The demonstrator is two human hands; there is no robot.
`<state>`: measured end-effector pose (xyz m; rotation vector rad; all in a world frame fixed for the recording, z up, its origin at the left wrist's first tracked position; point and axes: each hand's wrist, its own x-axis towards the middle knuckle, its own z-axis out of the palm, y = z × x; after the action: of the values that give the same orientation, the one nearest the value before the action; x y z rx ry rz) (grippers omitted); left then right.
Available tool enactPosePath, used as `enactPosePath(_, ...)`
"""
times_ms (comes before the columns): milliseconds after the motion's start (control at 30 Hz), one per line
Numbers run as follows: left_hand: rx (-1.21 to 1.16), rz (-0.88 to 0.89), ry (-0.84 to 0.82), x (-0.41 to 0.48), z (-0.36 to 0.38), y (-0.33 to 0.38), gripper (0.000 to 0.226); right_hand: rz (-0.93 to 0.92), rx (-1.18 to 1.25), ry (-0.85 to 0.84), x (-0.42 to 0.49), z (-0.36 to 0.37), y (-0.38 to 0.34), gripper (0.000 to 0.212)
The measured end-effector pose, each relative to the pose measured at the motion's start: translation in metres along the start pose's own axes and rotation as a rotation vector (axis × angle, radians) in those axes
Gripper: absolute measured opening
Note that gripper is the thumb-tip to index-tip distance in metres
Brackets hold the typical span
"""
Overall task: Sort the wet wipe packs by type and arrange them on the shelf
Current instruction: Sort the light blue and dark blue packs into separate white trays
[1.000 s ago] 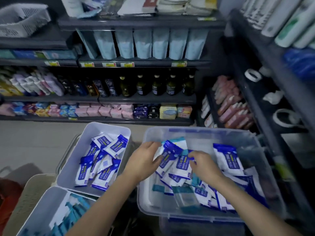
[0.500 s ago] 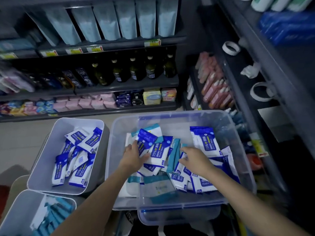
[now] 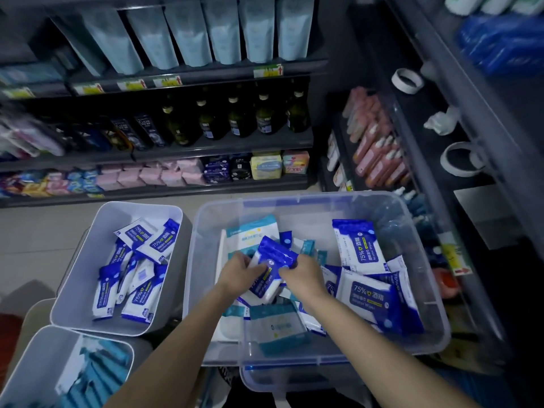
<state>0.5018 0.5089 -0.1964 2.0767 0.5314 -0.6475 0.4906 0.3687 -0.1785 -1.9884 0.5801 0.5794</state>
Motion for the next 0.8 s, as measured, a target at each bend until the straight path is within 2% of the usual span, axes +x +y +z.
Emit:
enactPosePath(67, -0.05, -0.019, -0.019, -0.001, 0.002, 0.003, 0.032, 0.088, 0.185, -0.011, -0.002, 0.006, -0.001, 0.02)
enactPosePath(100, -0.105, -0.038, -0.034, -0.001, 0.0, 0.003, 0.035, 0.103, 0.232, -0.027, -0.004, 0.007, 0.0, 0.021)
enactPosePath(233, -0.208, -0.069, -0.173, -0.002, -0.014, -0.007, 0.029, 0.051, 0.34, -0.142, -0.014, -0.001, 0.006, 0.026)
enactPosePath(333, -0.352, -0.052, -0.26, -0.006, -0.02, -0.013, 0.055, -0.041, 0.332, -0.2, -0.022, -0.011, 0.008, 0.027)
enactPosePath(433, -0.464, 0.014, -0.289, -0.015, -0.017, -0.009, 0.048, -0.123, 0.315, -0.252, -0.03, -0.022, 0.011, 0.031)
enactPosePath(500, -0.458, 0.082, -0.282, -0.019, -0.014, -0.006, 0.05, -0.174, 0.288, -0.271, -0.033, -0.033, 0.014, 0.034)
enactPosePath(567, -0.439, 0.112, -0.233, -0.021, -0.015, -0.004, 0.045, -0.255, 0.121, -0.216, -0.032, -0.051, 0.021, 0.033)
enactPosePath(633, -0.463, 0.126, -0.189, -0.023, -0.02, -0.005, 0.045, -0.331, -0.186, -0.073, -0.022, -0.075, 0.033, 0.04)
enactPosePath(700, -0.493, 0.132, -0.177, -0.025, -0.027, -0.008, 0.052, -0.334, -0.525, -0.004, -0.007, -0.102, 0.052, 0.047)
enactPosePath(767, -0.555, 0.136, -0.183, -0.029, -0.031, -0.011, 0.053, -0.28, -0.821, -0.042, 0.003, -0.124, 0.066, 0.049)
enactPosePath(800, -0.586, 0.135, -0.199, -0.029, -0.033, -0.012, 0.054, -0.242, -0.884, -0.081, 0.006, -0.13, 0.072, 0.053)
